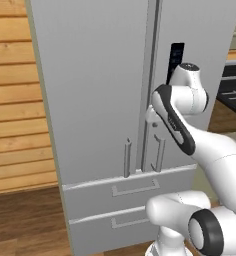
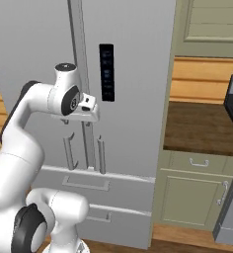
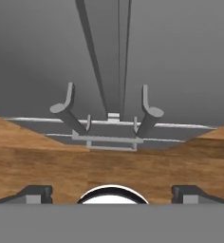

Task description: Take the strawberry from the fridge and place it on top of the pancake, located on the dining counter.

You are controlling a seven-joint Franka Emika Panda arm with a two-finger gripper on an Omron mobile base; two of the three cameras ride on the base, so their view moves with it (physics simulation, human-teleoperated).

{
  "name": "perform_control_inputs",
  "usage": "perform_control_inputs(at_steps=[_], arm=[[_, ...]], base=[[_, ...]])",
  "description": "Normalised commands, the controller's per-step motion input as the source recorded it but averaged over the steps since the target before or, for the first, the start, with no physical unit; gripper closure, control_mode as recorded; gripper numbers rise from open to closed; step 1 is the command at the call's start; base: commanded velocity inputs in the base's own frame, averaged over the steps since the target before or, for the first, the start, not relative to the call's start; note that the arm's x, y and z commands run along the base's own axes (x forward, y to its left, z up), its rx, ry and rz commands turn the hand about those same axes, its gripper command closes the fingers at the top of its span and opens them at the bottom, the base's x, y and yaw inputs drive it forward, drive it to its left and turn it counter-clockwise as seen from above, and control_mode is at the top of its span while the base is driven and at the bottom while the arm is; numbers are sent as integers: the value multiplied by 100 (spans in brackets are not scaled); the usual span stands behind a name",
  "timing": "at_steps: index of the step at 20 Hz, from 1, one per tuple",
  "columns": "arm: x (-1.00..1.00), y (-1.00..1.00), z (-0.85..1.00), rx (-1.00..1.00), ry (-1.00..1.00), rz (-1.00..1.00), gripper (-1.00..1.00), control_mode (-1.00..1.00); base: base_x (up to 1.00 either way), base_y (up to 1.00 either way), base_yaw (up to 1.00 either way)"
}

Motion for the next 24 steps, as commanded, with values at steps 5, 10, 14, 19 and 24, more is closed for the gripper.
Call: perform_control_inputs(at_steps=[5, 10, 14, 19, 24], arm=[[2, -12, -18, 0, -9, 0, -100, -100], [18, -27, -27, 0, -5, 0, -100, -100], [40, -23, -46, 0, 1, 0, -100, -100], [30, -9, -58, 0, 0, 0, -100, -100], [29, -1, -42, 0, 0, 0, -100, -100]], base=[[0, 0, 0], [0, 0, 0], [0, 0, 0], [0, 0, 0], [0, 0, 0]])
